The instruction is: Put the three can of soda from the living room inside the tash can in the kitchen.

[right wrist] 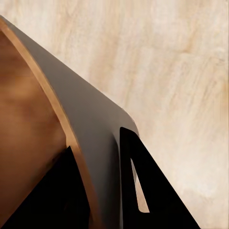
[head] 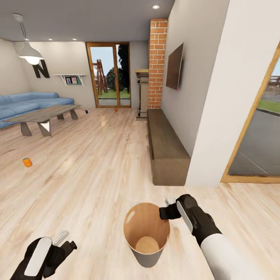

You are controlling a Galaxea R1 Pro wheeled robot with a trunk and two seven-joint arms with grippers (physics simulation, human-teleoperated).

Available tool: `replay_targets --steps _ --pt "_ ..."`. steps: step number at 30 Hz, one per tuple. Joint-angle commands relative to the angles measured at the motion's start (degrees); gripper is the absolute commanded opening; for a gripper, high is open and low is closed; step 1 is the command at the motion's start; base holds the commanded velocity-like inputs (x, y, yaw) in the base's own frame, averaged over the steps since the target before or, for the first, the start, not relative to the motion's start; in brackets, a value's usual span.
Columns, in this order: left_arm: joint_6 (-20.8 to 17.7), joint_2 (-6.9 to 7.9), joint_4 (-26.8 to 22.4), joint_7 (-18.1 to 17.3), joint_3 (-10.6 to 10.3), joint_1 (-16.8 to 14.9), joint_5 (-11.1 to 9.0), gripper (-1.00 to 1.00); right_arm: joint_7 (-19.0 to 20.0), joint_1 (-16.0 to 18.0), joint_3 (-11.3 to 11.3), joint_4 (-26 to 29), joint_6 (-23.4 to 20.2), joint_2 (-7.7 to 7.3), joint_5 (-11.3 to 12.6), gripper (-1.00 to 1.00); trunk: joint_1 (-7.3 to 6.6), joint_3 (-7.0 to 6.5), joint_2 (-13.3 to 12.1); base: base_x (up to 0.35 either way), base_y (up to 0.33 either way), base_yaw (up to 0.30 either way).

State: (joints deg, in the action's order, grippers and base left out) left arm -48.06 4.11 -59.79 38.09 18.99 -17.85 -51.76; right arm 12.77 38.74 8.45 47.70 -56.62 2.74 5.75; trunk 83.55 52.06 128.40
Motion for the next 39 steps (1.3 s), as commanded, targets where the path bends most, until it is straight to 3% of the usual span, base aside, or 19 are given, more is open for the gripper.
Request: replay_targets --steps 1,4,15,18,19,23,25,27,39 --pt "1.78 -0.44 0.8 0.52 -0.77 -0.19 0.09 1.0 0.33 0.02 0.0 0.01 -0.16 0.02 1.7 -1.0 0.0 -0.01 0.0 0.328 0.138 0.287" --pt "5.33 -0.85 1.68 1.18 -1.57 -0.21 0.2 1.0 0.33 0.02 0.1 0.02 -0.15 0.0 1.71 -1.0 0.0 -0.01 0.0 0.328 0.132 0.291" --pt "12.92 -0.62 3.63 1.4 -2.25 0.85 0.36 1.0 0.46 0.02 0.09 0.02 0.13 -0.19 1.68 -1.0 0.0 0.0 0.0 0.333 0.094 0.294" --pt "14.63 -0.97 4.02 1.35 -2.28 0.87 1.91 1.0 0.7 -0.04 -0.01 0.02 0.52 -0.42 1.7 -1.0 0.0 0.01 0.0 0.344 0.01 0.138" --pt "15.44 -1.19 4.34 1.25 -2.29 0.88 3.72 1.0 0.88 -0.06 -0.06 0.05 0.6 -0.5 1.83 -1.0 0.0 0.01 0.0 0.345 0.002 0.032" --pt "18.22 -1.27 7.09 -0.62 -2.35 0.88 4.55 1.0 0.87 -0.07 -0.19 0.69 -0.24 -0.49 2.14 -1.0 0.0 0.01 0.0 0.345 0.009 0.009" --pt "19.1 -1.22 8.49 -3.55 -2.31 0.85 4.62 1.0 0.92 -0.07 -0.31 0.8 -2.13 -0.46 2.29 -1.0 0.0 0.01 0.0 0.342 0.085 0.002" --pt "19.31 -1.22 8.84 -4.27 -2.3 0.86 4.65 1.0 0.93 -0.07 -0.29 1.28 -2.81 -0.47 2.32 -1.0 0.0 0.01 0.0 0.333 0.161 0.0" --pt "19.87 -1.21 9.09 -4.77 -2.26 0.86 4.73 1.0 0.88 -0.22 -0.19 4.1 -3.38 -0.48 2.25 -1.0 0.0 0.01 0.0 0.245 0.273 0.0"
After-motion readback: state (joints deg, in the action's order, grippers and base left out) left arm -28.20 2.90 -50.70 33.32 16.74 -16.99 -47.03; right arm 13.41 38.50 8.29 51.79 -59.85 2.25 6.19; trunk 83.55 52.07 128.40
